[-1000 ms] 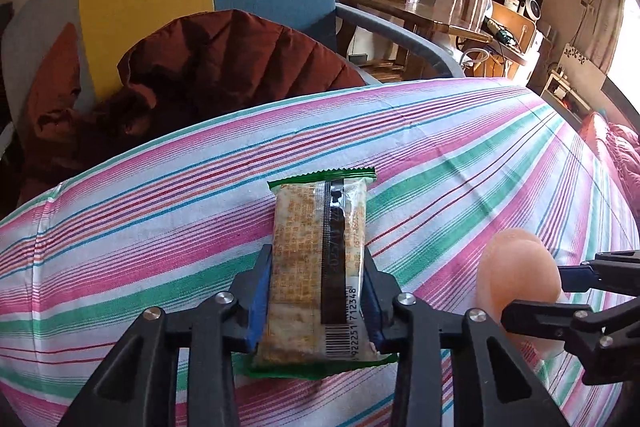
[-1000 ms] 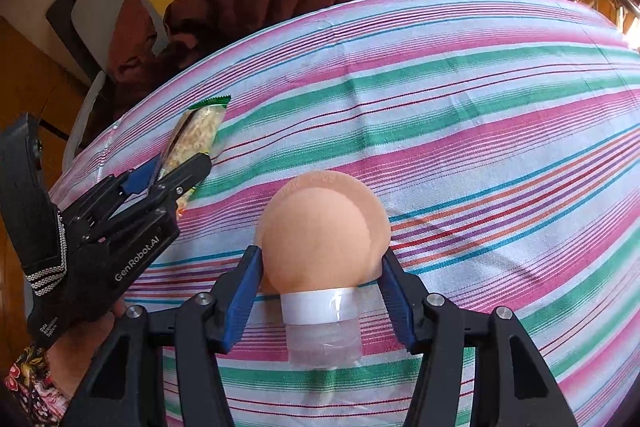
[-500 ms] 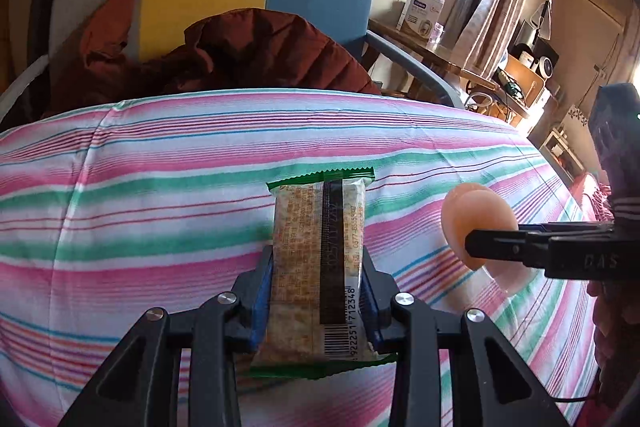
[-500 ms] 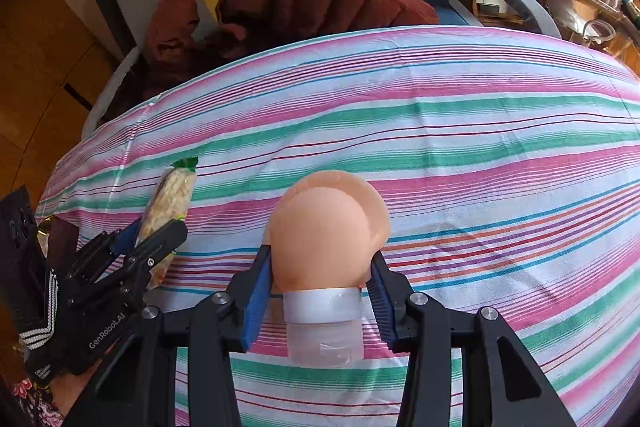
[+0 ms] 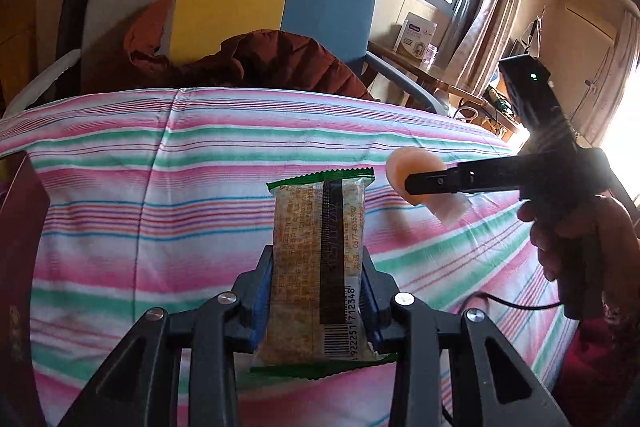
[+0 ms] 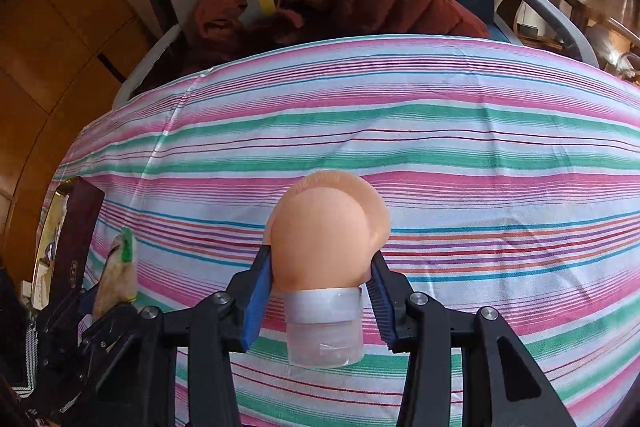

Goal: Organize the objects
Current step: 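Carry the cracker packet and peach bottle over the gold tray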

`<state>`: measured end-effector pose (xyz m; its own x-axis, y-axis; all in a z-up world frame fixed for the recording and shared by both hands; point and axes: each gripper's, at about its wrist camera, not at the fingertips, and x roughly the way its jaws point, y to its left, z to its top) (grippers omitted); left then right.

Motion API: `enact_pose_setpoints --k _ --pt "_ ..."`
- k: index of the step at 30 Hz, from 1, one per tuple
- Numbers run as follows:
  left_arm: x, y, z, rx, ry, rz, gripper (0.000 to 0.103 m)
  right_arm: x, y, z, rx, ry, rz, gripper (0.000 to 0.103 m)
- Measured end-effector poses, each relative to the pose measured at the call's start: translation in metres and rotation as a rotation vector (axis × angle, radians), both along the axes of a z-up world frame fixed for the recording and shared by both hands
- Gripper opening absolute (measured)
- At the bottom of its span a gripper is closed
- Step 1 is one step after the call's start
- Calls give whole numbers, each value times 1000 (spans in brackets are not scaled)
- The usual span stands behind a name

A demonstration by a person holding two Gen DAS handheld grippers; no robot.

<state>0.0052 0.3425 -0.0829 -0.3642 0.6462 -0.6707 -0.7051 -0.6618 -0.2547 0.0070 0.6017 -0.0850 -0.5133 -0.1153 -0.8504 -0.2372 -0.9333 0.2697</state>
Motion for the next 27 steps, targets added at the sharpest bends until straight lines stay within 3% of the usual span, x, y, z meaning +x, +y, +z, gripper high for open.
enact_pose_setpoints --k 9,15,21,27 --pt "33 -77 32 46 43 19 37 0 -37 0 5 43 104 46" --pt "31 -138 48 64 56 109 37 2 -46 0 12 61 126 46" --pt "12 -195 50 48 36 264 37 3 -54 2 -12 76 141 46" --pt "-7 -227 34 -20 -19 325 37 3 -58 11 -18 106 135 46"
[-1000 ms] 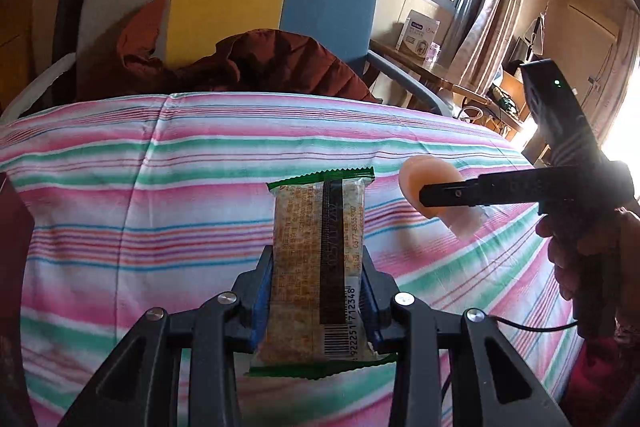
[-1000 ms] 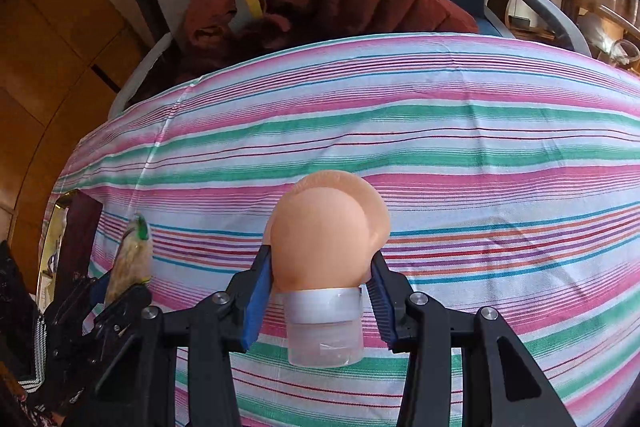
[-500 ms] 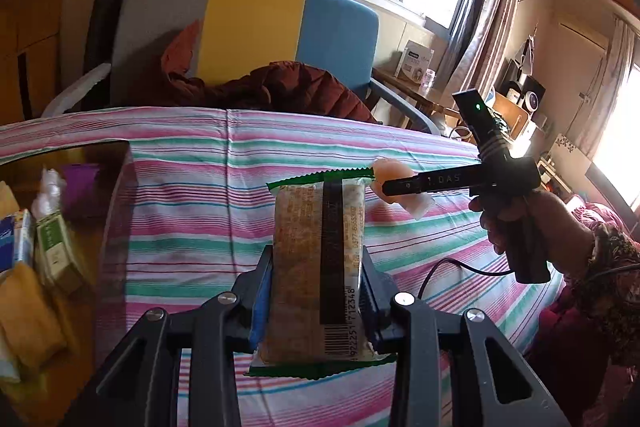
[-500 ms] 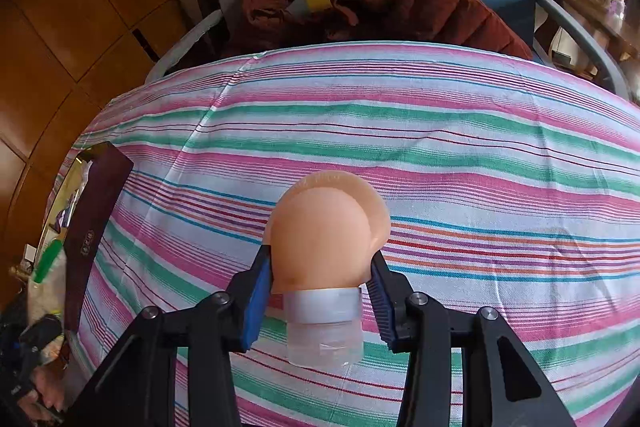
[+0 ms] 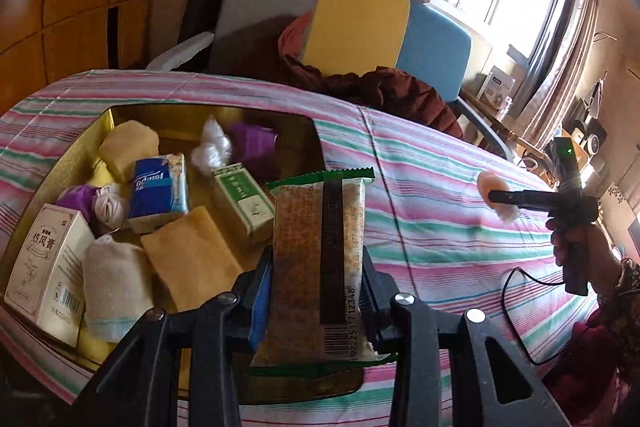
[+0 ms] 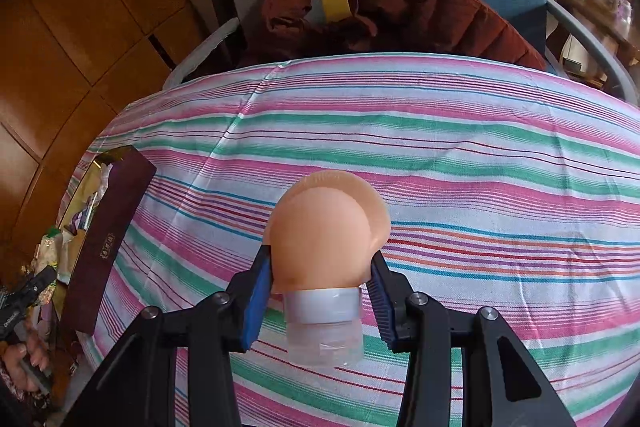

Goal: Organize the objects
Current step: 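Carry the cracker packet and peach bottle over the gold tray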

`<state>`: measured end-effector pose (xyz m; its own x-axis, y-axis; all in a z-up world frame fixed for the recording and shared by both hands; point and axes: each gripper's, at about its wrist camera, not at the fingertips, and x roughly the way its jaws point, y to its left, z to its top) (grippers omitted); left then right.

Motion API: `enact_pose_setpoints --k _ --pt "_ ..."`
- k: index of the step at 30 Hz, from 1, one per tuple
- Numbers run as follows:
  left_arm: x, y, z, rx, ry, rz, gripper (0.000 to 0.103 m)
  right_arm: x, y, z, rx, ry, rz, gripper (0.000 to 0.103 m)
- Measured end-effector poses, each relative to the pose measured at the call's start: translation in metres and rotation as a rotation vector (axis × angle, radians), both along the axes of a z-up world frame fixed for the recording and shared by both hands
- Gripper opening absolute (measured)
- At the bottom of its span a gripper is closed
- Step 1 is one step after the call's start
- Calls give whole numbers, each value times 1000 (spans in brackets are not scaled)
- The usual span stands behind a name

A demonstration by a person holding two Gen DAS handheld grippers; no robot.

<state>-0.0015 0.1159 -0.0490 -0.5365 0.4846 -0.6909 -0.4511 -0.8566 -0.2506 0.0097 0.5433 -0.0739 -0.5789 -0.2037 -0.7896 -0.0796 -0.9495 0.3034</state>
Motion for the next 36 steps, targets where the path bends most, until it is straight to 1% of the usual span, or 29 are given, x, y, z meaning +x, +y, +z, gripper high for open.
enact_pose_setpoints --k 3,5,8,10,14,15,17,19,22,26,33,36 --pt "-5 -7 -11 -27 -35 2 37 -1 -2 4 -21 -3 -9 46" --pt "-6 -11 -17 -43 -41 9 37 -1 -4 8 -47 2 -21 46" --pt "-8 -13 -25 -44 -70 -1 37 1 -12 15 -94 12 -24 46" --pt "-9 -11 -30 -44 -95 -17 37 2 -23 21 -111 21 -10 46" --pt "-9 -9 -35 -63 -111 -18 43 6 -51 31 -122 44 30 46" --pt "-8 -10 -35 -53 -110 -17 45 6 -59 33 -129 48 43 46" --pt "-7 -13 -35 -33 -115 -19 46 8 -76 35 -138 52 69 46" --pt "-4 -17 -31 -23 -102 -11 46 9 -96 36 -137 49 101 46" --pt "2 -26 -22 11 -55 1 46 9 -125 36 -142 45 147 46" --pt "6 -37 -11 61 -13 22 46 5 -166 37 -178 37 209 46" --pt "7 -50 -5 105 7 67 46 -16 -229 47 -197 37 279 46" --pt "6 -56 -4 111 10 95 46 -29 -250 53 -167 48 286 46"
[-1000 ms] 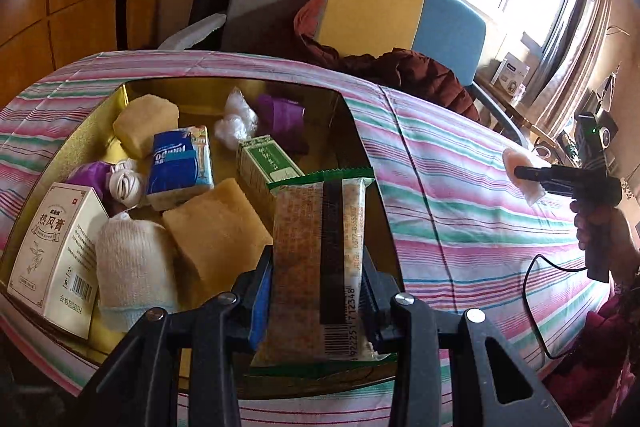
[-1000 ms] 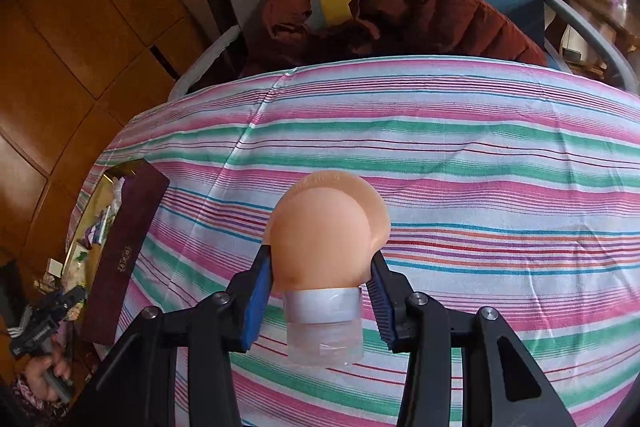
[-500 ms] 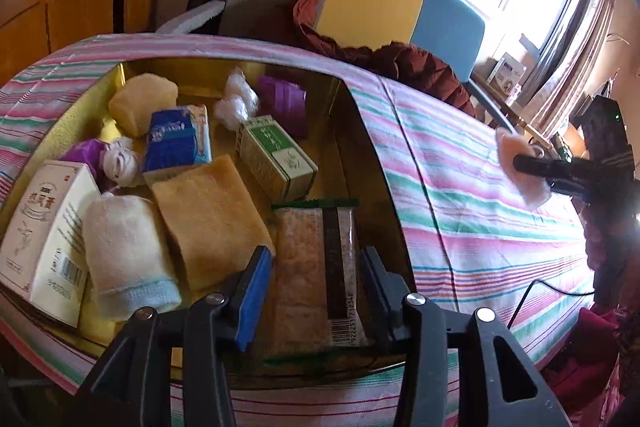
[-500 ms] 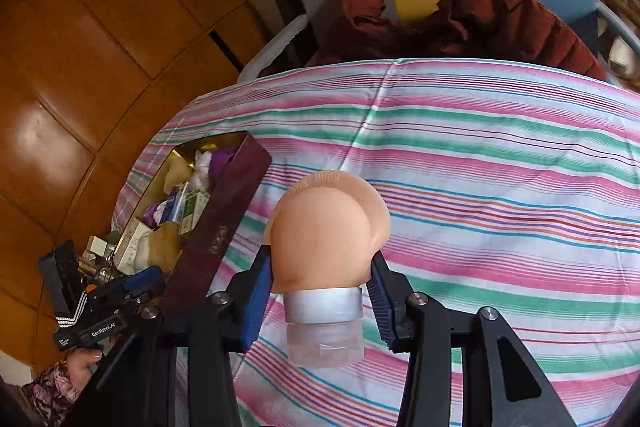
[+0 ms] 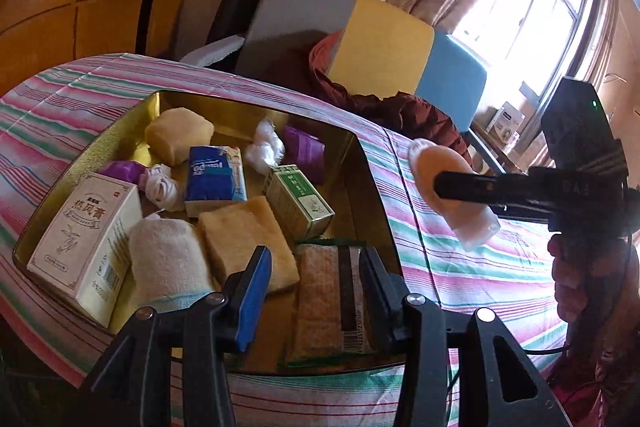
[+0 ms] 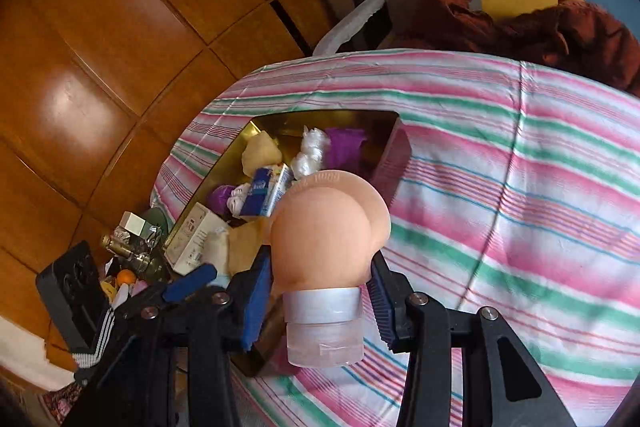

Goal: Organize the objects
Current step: 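Carry the cracker packet and peach bottle over the gold tray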

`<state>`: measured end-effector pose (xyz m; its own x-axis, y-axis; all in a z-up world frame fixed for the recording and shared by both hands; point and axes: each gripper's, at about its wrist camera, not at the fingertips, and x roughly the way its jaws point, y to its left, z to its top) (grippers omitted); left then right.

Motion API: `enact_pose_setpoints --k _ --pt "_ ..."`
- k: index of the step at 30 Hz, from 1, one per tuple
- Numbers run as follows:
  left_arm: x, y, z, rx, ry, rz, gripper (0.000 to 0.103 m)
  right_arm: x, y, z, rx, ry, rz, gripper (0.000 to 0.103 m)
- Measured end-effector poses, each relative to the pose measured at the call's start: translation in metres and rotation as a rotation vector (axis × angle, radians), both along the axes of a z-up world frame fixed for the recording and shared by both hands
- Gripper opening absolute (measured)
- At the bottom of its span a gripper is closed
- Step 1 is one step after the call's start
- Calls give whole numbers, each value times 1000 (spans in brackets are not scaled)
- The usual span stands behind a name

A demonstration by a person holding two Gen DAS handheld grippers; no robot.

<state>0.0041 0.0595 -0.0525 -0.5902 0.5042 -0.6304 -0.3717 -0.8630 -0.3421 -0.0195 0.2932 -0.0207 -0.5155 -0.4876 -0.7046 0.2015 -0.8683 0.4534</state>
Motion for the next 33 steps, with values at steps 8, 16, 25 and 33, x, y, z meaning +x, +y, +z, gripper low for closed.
enact_pose_setpoints --k 8,16,25,33 --pt "-3 -14 -1 26 -25 64 46 -49 -46 -1 144 12 -35 46" --pt "-3 -23 1 33 -34 88 46 -85 -73 -27 326 -18 -72 47" --pt "-5 -31 4 51 -42 108 46 -85 -77 -39 342 -26 -70 64" --pt "-5 -29 6 36 -37 123 46 -65 -71 -27 322 29 -126 64"
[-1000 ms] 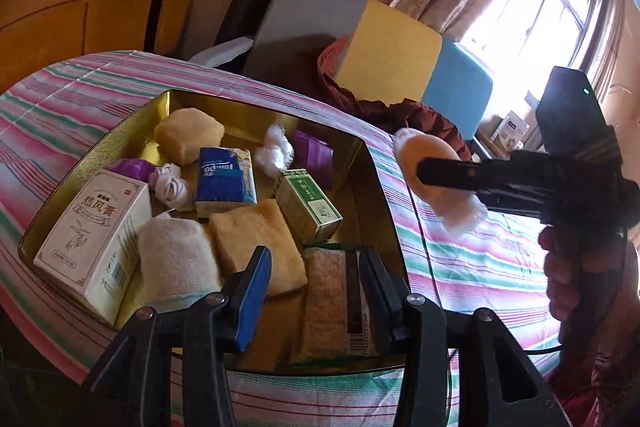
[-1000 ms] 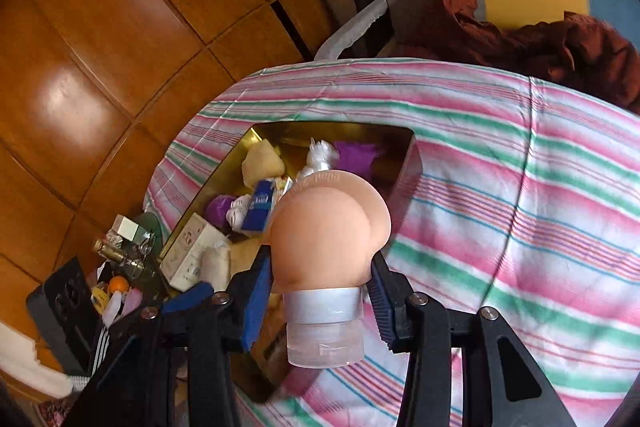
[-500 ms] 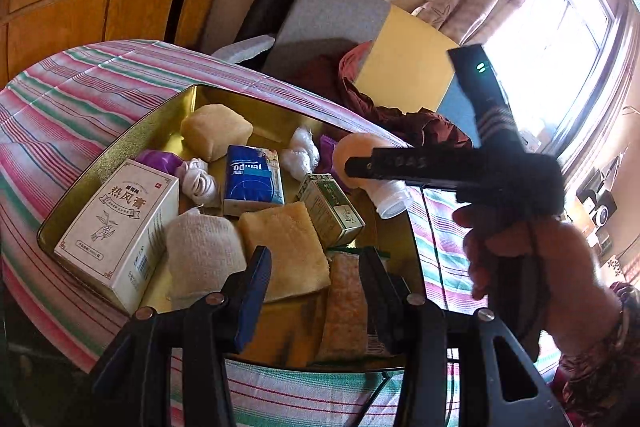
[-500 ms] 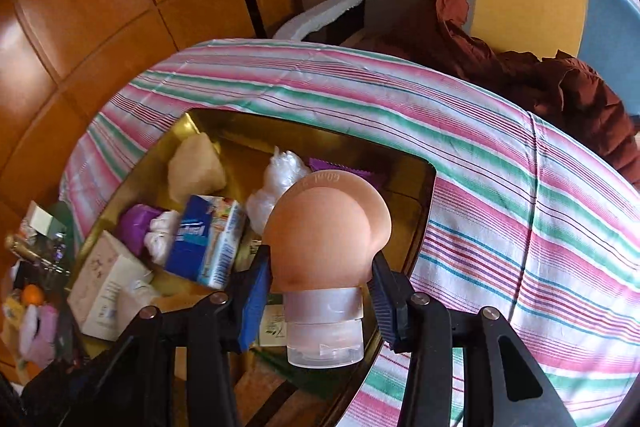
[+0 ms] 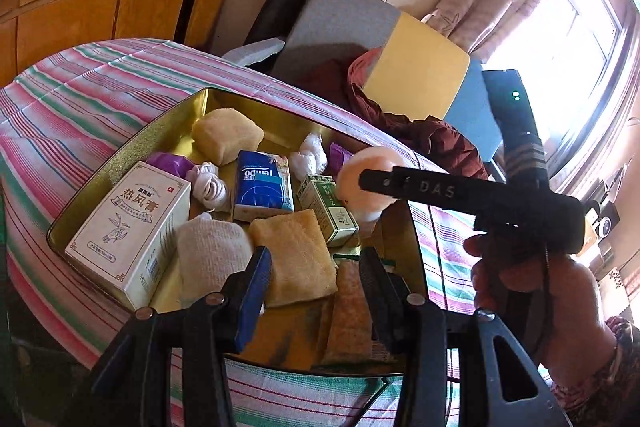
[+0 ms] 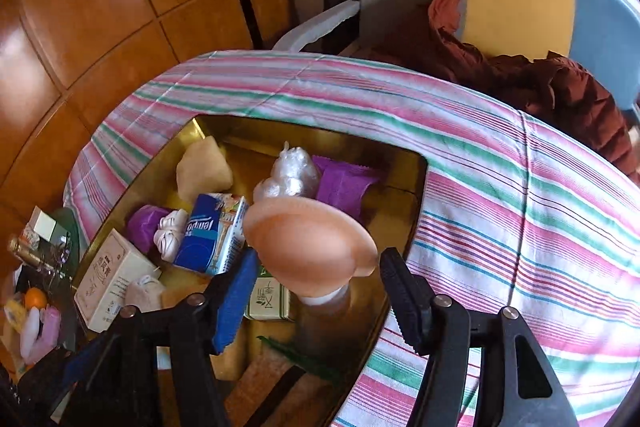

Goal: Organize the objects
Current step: 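Carry the cracker packet and peach bottle over the gold tray, then lower both items into the tray and open both tools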

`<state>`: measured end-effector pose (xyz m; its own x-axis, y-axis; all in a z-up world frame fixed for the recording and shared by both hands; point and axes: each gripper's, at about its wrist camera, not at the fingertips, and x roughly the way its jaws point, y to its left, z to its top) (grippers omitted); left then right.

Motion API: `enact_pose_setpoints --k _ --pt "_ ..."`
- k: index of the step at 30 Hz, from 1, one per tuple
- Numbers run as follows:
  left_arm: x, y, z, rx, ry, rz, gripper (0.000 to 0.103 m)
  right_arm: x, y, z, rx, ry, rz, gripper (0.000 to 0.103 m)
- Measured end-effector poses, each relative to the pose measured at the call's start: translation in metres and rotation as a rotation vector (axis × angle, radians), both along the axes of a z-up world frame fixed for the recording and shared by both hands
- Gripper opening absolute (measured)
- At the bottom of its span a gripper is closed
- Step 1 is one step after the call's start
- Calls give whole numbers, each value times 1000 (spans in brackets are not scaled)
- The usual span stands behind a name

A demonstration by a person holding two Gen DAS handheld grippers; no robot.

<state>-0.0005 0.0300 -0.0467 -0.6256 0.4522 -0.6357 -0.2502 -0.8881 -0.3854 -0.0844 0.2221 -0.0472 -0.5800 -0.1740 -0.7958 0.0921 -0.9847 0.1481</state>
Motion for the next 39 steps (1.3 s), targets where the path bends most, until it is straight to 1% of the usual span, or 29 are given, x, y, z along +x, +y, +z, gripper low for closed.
enact_pose_setpoints --k 2,6,10,11,12,14,16,17,20,23,26,28,29,30,32,33,35,37,39 --pt "2 2 2 -13 7 6 46 0 2 2 6 15 -17 65" --pt "3 3 2 -7 3 -1 46 -14 2 7 55 45 -44 65" --pt "3 2 3 -13 -2 8 46 -32 -1 7 98 24 -31 64" --pt "2 1 3 -13 -4 14 46 -35 -4 5 118 7 -15 64" --pt "2 0 2 -12 -9 21 46 -39 -6 3 155 1 -7 62" --pt "0 -1 1 -11 -20 31 46 -44 -11 -1 243 11 -1 62" --pt "0 -2 0 -15 -30 35 46 -50 -11 -5 281 6 5 60" --pt "0 -3 0 -14 -31 37 46 -50 -7 -4 264 9 0 59" --pt "-1 -4 2 -21 -17 44 46 -43 7 8 142 52 -6 61" --pt "0 -4 2 -22 -14 52 46 -38 8 8 156 52 -16 64" --pt "-1 1 4 -56 -22 57 46 -38 3 -1 196 37 -1 65" --pt "0 1 8 -66 -7 64 46 -38 2 -5 197 21 0 65" --pt "1 1 10 -73 5 71 46 -38 0 -8 189 6 8 66" --pt "2 0 13 -85 15 80 46 -35 -5 -8 209 12 19 67" --pt "2 0 17 -107 30 95 46 -31 -14 -8 230 6 72 65" --pt "1 -1 18 -113 35 104 46 -25 -18 -6 222 19 91 65" --pt "0 -5 20 -116 29 122 46 -12 -20 3 202 54 90 65" --pt "-3 -8 22 -129 13 139 46 1 -22 13 151 84 90 66" --pt "-3 -13 22 -136 12 155 46 14 -26 19 106 99 86 73"
